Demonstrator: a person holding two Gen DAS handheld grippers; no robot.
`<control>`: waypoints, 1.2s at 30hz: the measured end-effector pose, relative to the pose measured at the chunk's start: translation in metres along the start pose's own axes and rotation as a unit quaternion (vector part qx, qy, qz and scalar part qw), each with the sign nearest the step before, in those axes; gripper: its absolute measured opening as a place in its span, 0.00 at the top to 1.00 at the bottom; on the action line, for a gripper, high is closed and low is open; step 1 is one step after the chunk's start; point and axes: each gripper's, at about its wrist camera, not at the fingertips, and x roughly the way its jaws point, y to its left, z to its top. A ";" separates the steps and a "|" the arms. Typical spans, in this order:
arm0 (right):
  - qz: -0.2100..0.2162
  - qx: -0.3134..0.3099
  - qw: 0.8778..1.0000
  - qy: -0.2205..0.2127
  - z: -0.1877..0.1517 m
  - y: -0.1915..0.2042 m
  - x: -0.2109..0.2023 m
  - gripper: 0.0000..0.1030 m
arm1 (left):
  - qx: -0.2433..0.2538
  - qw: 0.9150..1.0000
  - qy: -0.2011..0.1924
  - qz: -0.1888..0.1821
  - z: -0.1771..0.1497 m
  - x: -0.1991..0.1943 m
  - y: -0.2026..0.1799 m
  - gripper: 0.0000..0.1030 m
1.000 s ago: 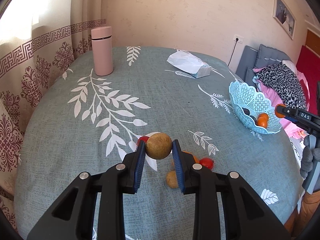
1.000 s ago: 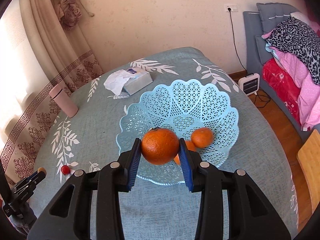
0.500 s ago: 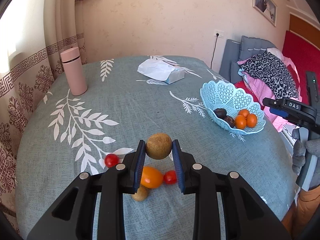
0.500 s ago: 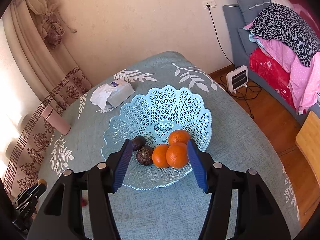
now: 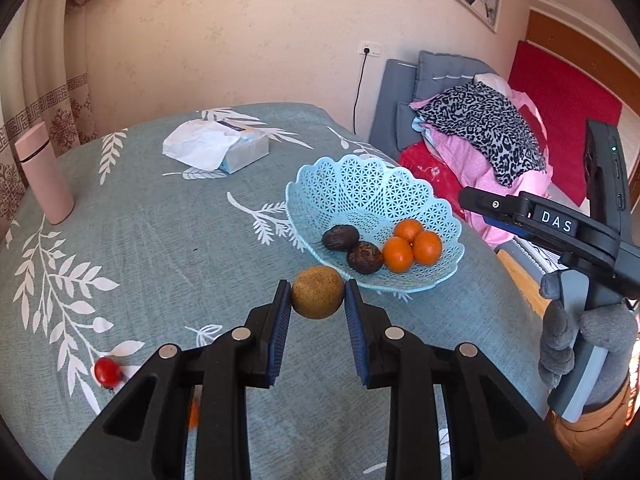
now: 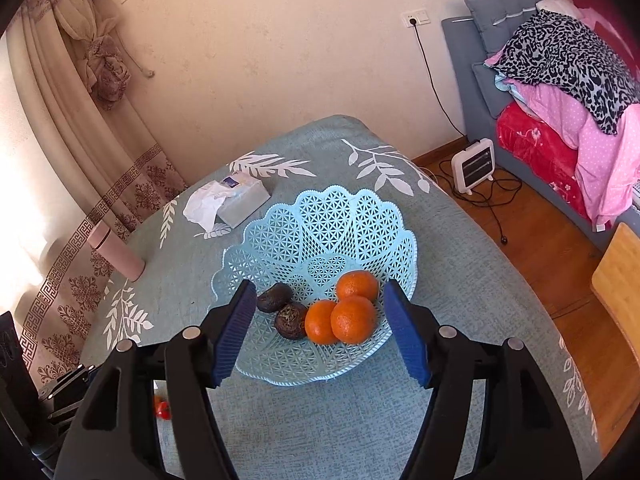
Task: Organize fruits
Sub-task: 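Lower the brown potato into the blue basket and open the left tool, then move the left tool to the table and grasp a red tomato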
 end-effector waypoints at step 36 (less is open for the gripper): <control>-0.001 -0.004 1.000 -0.005 -0.002 0.003 0.000 0.34 | 0.005 0.997 -0.047 0.057 0.018 -0.006 0.030 0.34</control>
